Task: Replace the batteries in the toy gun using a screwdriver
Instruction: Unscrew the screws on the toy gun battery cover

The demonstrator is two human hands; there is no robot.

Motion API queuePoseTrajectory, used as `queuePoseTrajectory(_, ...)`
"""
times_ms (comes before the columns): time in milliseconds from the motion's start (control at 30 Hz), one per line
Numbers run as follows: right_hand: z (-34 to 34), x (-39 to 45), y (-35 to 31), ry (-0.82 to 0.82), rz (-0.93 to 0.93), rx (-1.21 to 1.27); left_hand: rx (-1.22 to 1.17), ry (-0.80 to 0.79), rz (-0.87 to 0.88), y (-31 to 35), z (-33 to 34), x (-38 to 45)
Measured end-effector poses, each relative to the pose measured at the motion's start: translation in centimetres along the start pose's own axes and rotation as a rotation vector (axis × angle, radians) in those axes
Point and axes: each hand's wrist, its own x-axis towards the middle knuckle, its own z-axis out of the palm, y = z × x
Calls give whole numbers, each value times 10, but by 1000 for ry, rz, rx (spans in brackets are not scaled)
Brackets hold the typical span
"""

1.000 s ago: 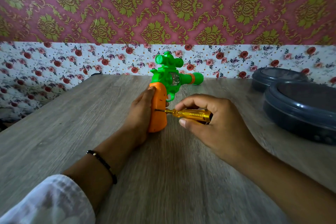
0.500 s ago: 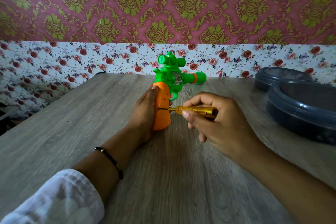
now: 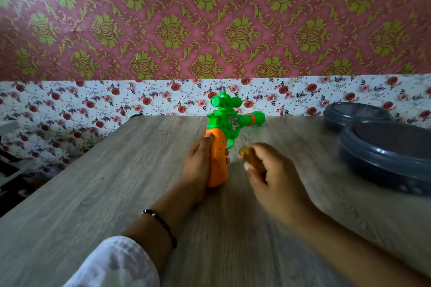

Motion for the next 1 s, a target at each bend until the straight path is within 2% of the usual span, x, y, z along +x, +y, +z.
queuePoseTrajectory(200, 30, 13, -8, -21, 173, -81, -27, 24, -52, -1, -3, 2)
queuePoseTrajectory(400, 44, 23, -20, 18, 173, -270, -30, 45, -12, -3, -3, 4)
queuePoseTrajectory(500, 46, 27, -22, 13, 196, -279, -30, 46, 36, -4, -2, 5)
queuePoseTrajectory(1000, 39, 28, -34, -74, 131, -394, -102, 43, -54, -5, -3, 5)
